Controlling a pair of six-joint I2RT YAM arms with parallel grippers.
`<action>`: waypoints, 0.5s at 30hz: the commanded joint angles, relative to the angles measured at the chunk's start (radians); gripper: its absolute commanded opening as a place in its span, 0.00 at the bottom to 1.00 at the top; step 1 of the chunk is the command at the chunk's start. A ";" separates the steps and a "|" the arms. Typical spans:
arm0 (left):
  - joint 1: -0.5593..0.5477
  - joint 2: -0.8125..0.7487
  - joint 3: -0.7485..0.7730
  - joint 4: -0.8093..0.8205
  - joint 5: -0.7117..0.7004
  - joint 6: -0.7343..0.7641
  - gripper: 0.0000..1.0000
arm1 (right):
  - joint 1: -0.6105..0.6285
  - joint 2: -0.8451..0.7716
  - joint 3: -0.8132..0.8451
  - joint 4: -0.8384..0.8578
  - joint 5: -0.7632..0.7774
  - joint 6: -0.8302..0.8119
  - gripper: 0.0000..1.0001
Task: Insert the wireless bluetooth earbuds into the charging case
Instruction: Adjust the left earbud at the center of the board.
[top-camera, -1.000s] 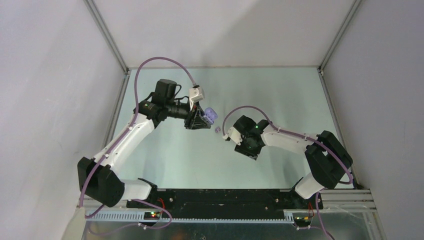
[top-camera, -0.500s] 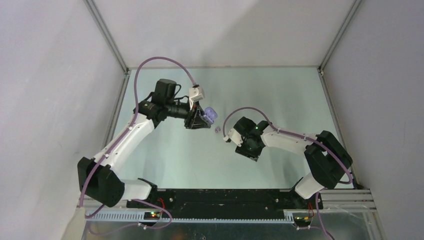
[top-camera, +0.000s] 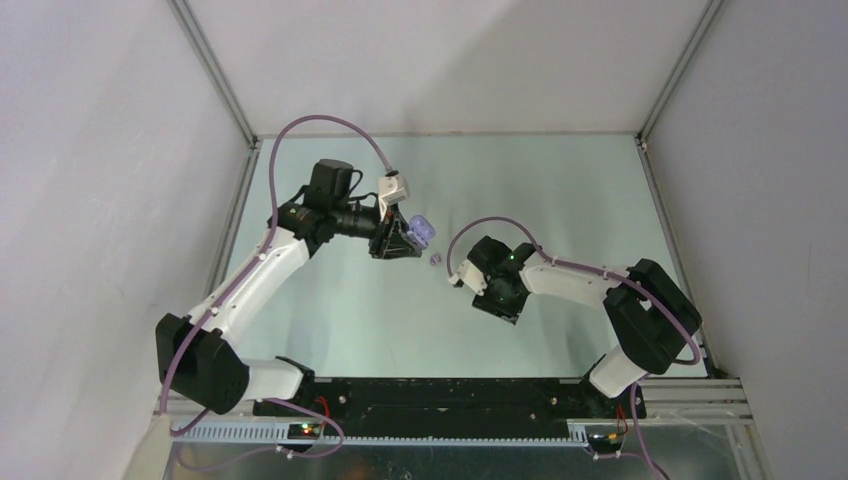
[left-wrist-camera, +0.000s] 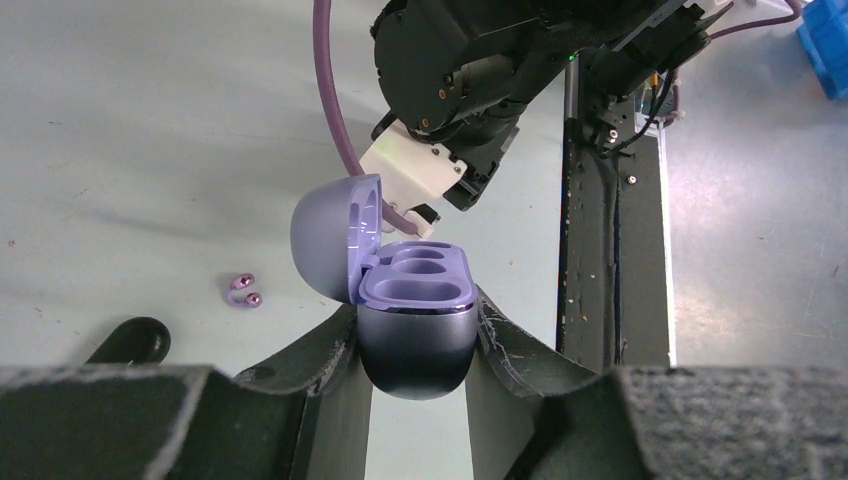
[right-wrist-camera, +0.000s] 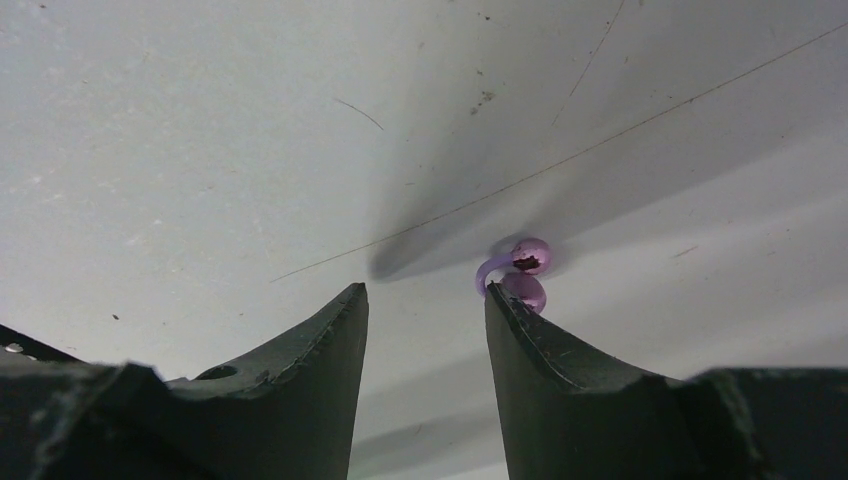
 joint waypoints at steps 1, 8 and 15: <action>0.006 -0.013 -0.002 0.024 0.017 -0.008 0.00 | -0.007 0.002 -0.006 0.008 0.031 0.013 0.51; 0.006 -0.009 -0.002 0.029 0.018 -0.013 0.00 | -0.017 -0.007 -0.012 0.029 0.057 0.007 0.46; 0.006 -0.008 -0.003 0.031 0.022 -0.018 0.00 | -0.051 -0.004 -0.027 0.066 0.085 -0.018 0.42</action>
